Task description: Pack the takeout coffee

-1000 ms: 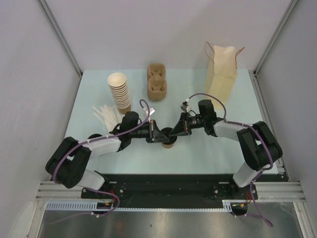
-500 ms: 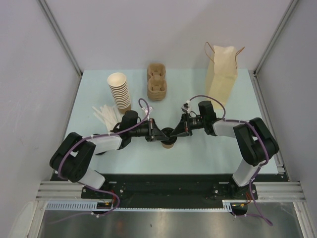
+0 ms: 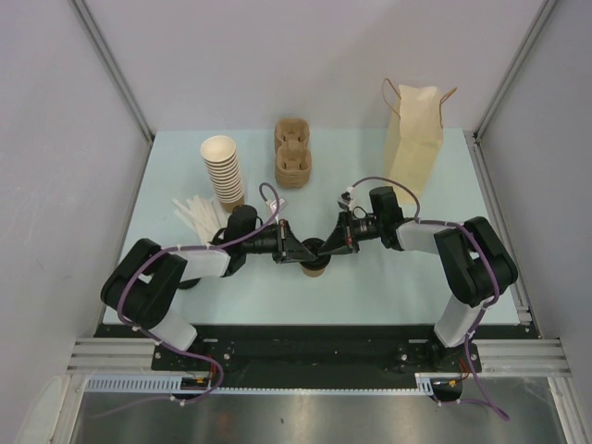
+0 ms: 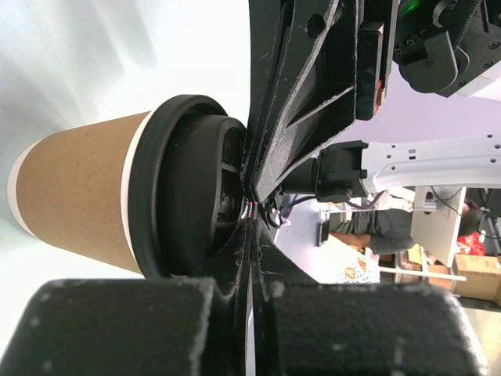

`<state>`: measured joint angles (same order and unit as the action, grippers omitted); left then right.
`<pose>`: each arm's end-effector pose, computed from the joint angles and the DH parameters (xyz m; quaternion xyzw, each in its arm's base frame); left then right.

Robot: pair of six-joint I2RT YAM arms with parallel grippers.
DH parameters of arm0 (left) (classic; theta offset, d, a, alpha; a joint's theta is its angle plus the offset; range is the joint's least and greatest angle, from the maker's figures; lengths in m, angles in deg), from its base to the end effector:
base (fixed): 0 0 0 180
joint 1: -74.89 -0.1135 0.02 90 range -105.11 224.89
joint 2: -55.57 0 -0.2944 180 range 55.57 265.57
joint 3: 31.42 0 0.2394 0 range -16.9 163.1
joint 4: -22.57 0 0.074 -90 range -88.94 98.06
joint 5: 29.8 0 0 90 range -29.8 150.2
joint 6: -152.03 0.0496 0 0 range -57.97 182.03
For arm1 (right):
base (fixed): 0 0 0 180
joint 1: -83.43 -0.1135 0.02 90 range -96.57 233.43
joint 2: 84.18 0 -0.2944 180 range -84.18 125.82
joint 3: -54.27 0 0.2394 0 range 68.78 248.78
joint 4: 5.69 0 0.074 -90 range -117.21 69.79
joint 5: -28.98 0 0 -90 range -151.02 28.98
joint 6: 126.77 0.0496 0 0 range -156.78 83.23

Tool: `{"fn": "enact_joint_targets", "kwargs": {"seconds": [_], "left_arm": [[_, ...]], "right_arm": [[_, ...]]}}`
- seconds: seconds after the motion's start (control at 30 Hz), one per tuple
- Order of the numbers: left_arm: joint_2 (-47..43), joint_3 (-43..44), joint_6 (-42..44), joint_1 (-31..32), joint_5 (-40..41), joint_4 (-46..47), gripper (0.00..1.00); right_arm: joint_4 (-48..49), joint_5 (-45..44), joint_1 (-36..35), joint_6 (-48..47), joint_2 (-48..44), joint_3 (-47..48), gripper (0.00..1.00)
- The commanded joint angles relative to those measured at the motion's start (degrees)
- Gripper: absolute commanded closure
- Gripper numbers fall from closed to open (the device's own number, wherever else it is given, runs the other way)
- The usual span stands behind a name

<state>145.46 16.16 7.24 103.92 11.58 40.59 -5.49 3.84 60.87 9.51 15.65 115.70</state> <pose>0.2388 -0.1751 0.2028 0.0471 0.7961 -0.5876 0.1369 0.2899 0.1691 0.1961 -0.0732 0.7912 0.6063 0.0314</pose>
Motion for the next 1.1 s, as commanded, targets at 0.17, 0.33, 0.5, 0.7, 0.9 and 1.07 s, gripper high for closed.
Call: {"fn": "enact_joint_targets", "kwargs": {"seconds": [0.17, 0.33, 0.5, 0.7, 0.9, 1.07], "left_arm": [[4.42, -2.47, 3.63, -2.67, 4.5, -7.92, 1.0], [5.47, -2.56, 3.54, -3.02, 5.99, -9.42, 1.0], [6.35, -2.47, 3.63, -3.46, 6.61, -10.64, 1.0], [7.06, -2.12, 4.07, -3.64, 7.57, -12.05, 1.0], [6.01, -2.12, 5.13, -3.72, 10.47, -15.92, 1.0], [4.51, -1.86, 6.0, -3.72, 13.37, -19.61, 1.0]], "right_arm": [[-6.55, -5.89, -0.28, -4.1, 2.38, 0.9, 1.0], [-6.81, -6.15, -0.55, -3.92, 2.91, 1.34, 1.0], [-7.07, -6.06, -0.11, -4.18, 4.75, 1.6, 1.0], [-6.99, -5.97, -0.2, -3.48, 5.55, 2.3, 1.0], [-6.72, -5.27, -0.72, -2.78, 4.59, 2.57, 1.0], [-6.63, -5.27, -1.25, -2.69, 3.79, 2.74, 1.0]]}}
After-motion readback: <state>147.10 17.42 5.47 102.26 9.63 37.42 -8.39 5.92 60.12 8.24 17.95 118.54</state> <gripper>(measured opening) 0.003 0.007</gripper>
